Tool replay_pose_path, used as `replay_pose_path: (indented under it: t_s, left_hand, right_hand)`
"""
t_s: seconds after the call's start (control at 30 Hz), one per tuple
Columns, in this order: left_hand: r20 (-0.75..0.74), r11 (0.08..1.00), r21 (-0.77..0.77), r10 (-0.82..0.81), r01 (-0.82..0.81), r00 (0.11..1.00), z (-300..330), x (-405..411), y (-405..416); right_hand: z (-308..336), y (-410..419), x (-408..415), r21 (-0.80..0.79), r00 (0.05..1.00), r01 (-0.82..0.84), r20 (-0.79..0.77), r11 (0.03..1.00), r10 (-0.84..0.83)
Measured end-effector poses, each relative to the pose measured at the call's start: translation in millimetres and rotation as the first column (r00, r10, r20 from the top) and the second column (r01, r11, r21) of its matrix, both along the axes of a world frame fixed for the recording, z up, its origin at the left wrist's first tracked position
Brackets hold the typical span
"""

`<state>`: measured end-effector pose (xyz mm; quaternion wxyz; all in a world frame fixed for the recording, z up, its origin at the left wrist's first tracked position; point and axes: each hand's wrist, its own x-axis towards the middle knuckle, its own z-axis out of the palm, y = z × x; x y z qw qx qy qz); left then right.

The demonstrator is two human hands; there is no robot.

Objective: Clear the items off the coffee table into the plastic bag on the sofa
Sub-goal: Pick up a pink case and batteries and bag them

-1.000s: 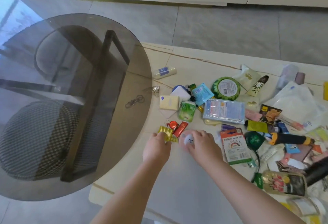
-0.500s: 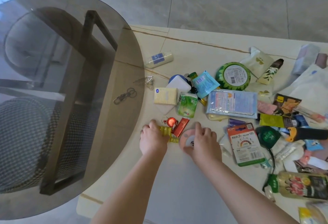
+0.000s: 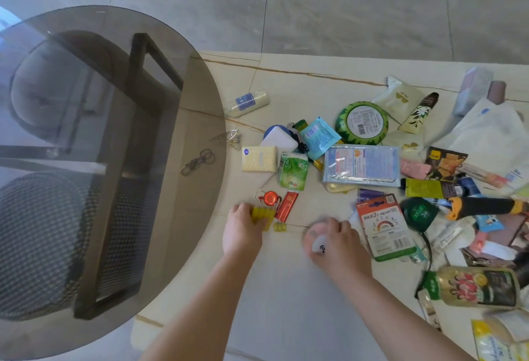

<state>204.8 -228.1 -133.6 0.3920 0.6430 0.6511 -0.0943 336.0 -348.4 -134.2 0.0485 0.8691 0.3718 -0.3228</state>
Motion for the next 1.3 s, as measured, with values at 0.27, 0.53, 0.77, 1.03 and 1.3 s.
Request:
replay_pose_path:
  t_s: [0.27,0.53,0.77,1.03,1.3]
  left_hand:
    - [-0.006,0.955,-0.012,-0.296,0.296,0.955,-5,26,34]
    - [-0.057,0.962,-0.059,-0.270,0.267,0.961,-17,28,19]
    - [-0.047,0.977,-0.074,-0.203,0.199,0.978,-12,22,9]
    - [0.213,0.944,-0.297,0.214,-0.145,0.953,33,12,-19]
    - [0.330,0.872,-0.445,0.369,-0.202,0.869,139,22,-67]
  right_hand:
    - [-7,-2,6,0.044,0.999,-0.011,-0.036,0.999,0.012]
    - [-10,-3,10,0.045,0.997,-0.018,-0.070,0.999,0.021]
    - [-5,-9,11,0.037,0.999,-0.039,-0.034,0.999,0.040]
    - [41,-21,19,0.035,0.898,0.321,-0.329,0.946,-0.293]
    - [139,-56,17,0.081,0.493,0.790,-0.674,0.608,-0.550]
